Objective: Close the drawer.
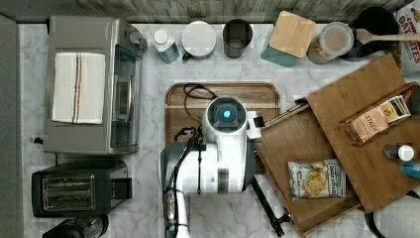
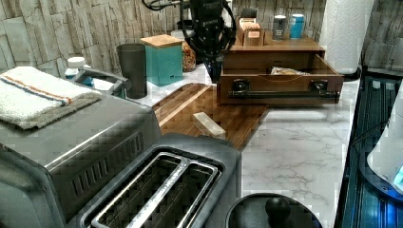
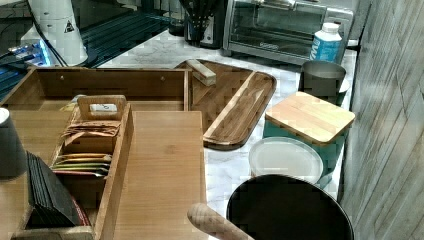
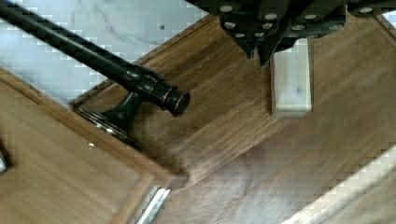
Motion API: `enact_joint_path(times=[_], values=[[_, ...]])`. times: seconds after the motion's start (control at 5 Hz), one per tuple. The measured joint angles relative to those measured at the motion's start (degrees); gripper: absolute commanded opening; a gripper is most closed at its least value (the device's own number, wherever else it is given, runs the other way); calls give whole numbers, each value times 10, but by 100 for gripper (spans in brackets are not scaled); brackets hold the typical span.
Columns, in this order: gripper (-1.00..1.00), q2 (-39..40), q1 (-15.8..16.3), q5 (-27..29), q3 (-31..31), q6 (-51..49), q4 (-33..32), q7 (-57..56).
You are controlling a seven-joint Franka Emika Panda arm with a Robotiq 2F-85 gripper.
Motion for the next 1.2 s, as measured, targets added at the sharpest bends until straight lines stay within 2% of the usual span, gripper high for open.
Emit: enact_joint_path(times=[0.2, 0.6, 1.2], values=[[-100, -23, 5, -22, 5, 68, -55, -116], [-100, -47, 4, -13, -5, 170, -129, -316], [-100, -62, -20, -21, -16, 131, -239, -336]])
